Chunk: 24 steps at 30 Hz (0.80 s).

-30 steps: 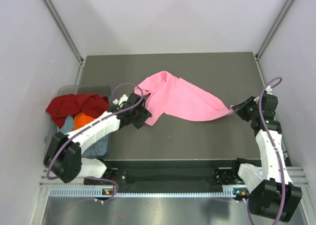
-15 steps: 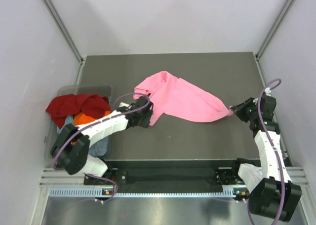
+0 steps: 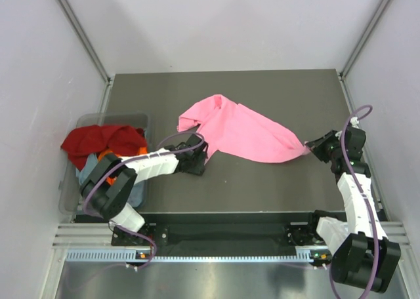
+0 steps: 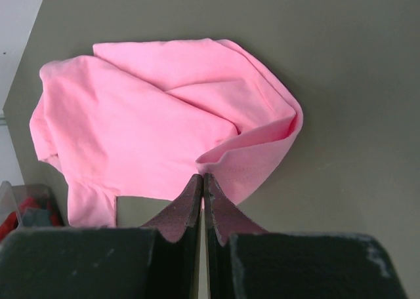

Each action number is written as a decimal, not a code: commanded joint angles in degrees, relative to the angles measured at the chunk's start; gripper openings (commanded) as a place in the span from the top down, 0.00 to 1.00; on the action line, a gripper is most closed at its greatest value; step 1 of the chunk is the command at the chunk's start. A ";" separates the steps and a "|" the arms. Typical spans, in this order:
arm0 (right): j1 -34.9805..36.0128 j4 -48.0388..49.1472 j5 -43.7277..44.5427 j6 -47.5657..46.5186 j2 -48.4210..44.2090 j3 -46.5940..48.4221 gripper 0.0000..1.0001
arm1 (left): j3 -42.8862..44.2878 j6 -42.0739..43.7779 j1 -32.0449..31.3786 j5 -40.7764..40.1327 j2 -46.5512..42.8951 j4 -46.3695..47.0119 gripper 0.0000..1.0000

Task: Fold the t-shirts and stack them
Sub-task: Flatten the tshirt out

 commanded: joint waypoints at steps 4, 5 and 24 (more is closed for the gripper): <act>0.47 2.13 -0.36 -0.44 0.24 0.52 1.00 | 0.30 -1.97 -0.24 1.87 4.86 2.69 0.51; 0.47 2.13 -0.19 -0.62 0.15 0.61 1.00 | 0.30 -1.88 -0.16 1.44 4.86 2.52 0.53; 0.65 0.37 1.48 0.17 -0.46 1.49 1.00 | 4.34 4.72 -0.16 -11.66 -5.07 -11.11 0.46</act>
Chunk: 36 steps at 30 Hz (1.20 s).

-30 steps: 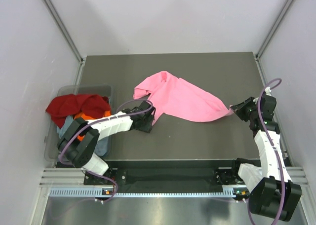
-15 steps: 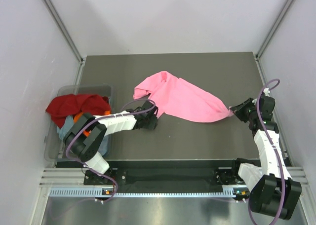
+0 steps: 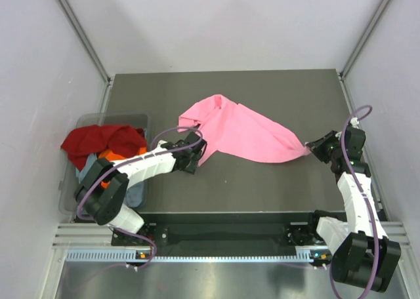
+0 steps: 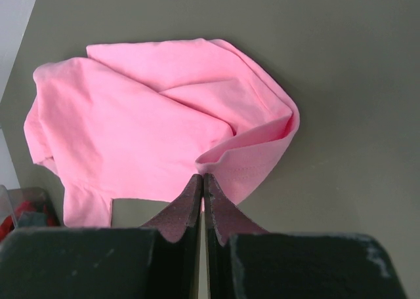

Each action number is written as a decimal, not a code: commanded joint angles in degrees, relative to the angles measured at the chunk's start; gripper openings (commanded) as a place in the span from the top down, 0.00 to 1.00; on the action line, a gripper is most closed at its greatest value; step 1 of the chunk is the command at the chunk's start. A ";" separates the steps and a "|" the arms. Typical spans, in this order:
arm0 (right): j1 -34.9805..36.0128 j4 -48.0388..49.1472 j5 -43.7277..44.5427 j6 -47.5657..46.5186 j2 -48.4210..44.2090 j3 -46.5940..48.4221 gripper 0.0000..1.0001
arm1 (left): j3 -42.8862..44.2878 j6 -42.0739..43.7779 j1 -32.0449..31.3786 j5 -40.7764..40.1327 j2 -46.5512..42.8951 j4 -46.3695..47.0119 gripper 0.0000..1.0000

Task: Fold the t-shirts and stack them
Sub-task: Flatten the tshirt out

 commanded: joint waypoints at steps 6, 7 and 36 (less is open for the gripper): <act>0.54 1.38 0.35 0.11 -0.57 2.06 1.00 | 1.00 -1.24 -0.13 -0.97 -0.61 -2.08 0.47; 0.54 1.29 0.35 0.11 -0.40 2.15 1.00 | 0.99 -1.24 -0.13 -0.44 -0.26 -1.29 0.48; 0.54 -8.46 4.21 -1.39 -0.39 14.79 1.00 | 9.33 31.99 -0.05 -17.90 -13.68 4.60 1.00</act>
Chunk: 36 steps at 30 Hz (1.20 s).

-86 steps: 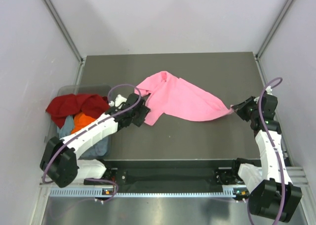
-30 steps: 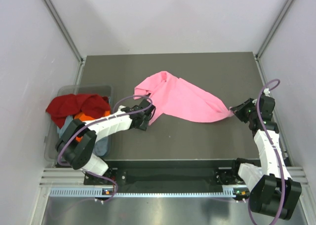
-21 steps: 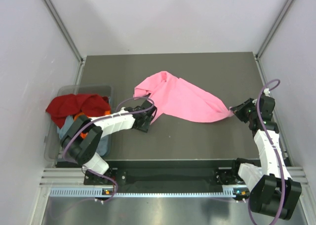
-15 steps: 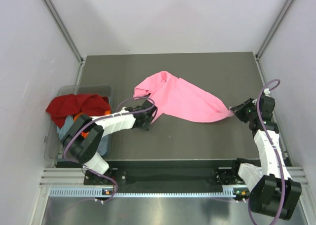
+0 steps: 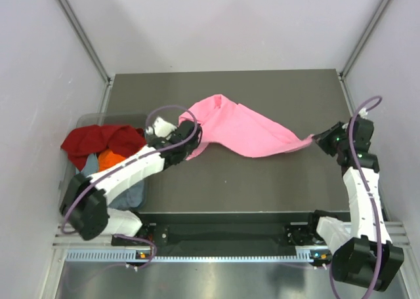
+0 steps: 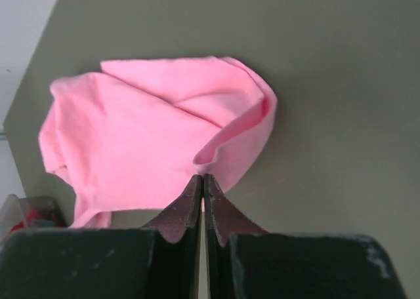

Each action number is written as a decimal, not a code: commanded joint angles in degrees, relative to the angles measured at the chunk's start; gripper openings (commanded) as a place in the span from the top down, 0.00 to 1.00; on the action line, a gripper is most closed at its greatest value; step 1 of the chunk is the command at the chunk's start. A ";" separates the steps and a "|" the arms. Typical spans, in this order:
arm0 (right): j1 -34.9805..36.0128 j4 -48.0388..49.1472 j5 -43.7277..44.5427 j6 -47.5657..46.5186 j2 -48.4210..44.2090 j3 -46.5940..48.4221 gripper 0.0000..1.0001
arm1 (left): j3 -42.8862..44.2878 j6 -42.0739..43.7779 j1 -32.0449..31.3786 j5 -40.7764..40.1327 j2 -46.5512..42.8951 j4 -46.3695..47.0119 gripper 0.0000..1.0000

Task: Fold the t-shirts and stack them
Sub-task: Flatten the tshirt out

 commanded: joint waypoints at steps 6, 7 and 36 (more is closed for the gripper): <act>0.54 -13.12 6.33 -2.40 -0.85 27.54 1.00 | 23.28 38.38 -0.31 -13.96 -17.79 -2.18 1.00; 0.54 -16.10 7.29 -2.75 -1.99 31.91 1.00 | 28.18 39.89 -0.31 -13.53 -18.23 -4.02 1.00; 3.43 12.25 8.53 3.23 17.71 31.06 1.00 | 49.13 55.20 13.65 1.68 8.89 1.76 1.00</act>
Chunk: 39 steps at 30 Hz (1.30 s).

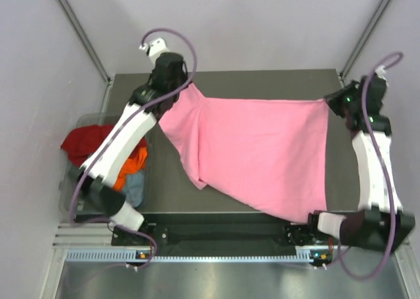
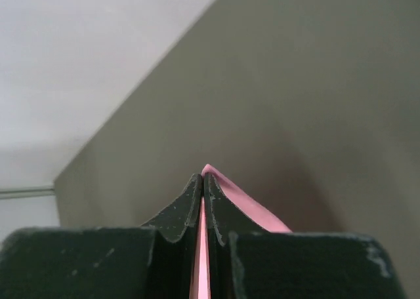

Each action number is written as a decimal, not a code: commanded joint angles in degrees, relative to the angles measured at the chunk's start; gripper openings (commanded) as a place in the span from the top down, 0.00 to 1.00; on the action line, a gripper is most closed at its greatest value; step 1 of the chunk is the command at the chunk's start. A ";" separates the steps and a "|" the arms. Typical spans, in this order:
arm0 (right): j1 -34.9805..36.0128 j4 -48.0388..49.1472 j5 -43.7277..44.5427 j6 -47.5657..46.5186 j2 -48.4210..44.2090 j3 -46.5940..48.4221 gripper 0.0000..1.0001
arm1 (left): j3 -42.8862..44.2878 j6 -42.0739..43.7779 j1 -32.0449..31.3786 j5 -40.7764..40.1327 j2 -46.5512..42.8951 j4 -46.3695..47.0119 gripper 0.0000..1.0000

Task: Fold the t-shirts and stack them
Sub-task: Flatten the tshirt out

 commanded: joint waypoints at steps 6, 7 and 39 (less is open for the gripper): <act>1.74 4.43 1.93 -3.77 33.68 44.93 1.00 | 41.94 8.85 8.74 -1.39 27.81 7.19 1.00; 1.13 2.83 1.41 -4.73 35.20 49.64 1.00 | 46.22 9.56 8.48 -2.27 30.26 6.66 1.00; -8.46 -5.19 8.80 -7.47 -14.52 -26.14 1.00 | -67.89 -13.37 -13.05 12.30 -39.41 18.60 1.00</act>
